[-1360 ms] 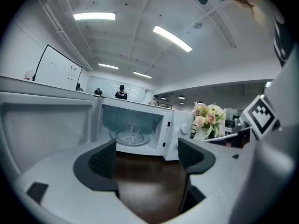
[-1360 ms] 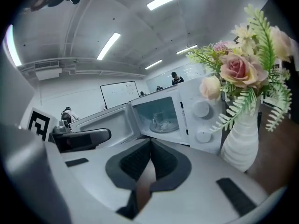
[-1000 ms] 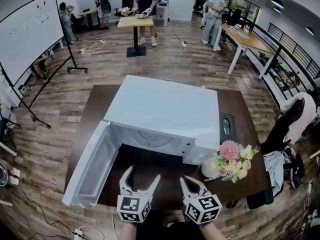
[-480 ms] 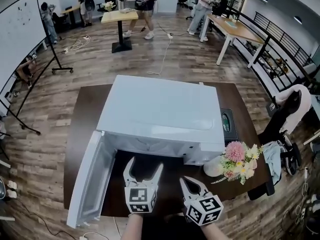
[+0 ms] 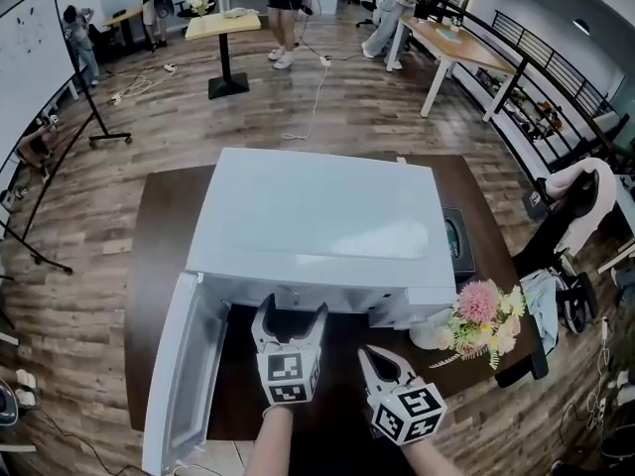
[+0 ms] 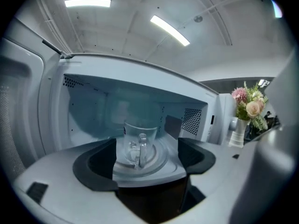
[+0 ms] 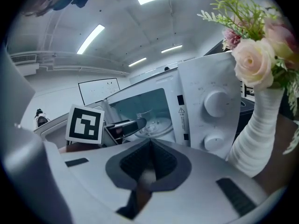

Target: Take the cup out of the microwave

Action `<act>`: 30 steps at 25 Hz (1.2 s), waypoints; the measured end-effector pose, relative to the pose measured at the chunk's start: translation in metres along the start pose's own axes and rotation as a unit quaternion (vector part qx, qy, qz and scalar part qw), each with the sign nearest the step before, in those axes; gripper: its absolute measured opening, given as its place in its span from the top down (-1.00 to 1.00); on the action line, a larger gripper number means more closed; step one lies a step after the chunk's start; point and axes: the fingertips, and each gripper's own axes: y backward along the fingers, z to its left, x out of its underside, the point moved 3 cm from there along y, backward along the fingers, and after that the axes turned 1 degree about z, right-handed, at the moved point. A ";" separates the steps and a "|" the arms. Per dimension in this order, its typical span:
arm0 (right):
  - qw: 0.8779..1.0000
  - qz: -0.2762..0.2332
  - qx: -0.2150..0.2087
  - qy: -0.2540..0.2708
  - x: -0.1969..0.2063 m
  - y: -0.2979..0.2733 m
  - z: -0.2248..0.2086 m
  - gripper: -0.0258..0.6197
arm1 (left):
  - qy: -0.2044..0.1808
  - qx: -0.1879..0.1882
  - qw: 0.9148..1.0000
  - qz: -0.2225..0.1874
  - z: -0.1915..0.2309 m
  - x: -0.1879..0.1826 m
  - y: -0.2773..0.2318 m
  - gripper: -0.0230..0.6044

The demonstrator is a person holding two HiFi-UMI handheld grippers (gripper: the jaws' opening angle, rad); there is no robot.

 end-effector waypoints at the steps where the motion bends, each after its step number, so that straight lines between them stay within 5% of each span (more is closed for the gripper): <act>1: 1.000 0.000 0.002 -0.001 0.000 -0.001 -0.001 0.94 | -0.003 -0.002 1.000 0.002 0.001 0.001 -0.004 -0.31; 30: 0.999 0.039 -0.003 -0.018 0.004 -0.024 -0.020 0.94 | -0.048 -0.068 0.997 0.003 0.023 0.000 -0.084 -0.34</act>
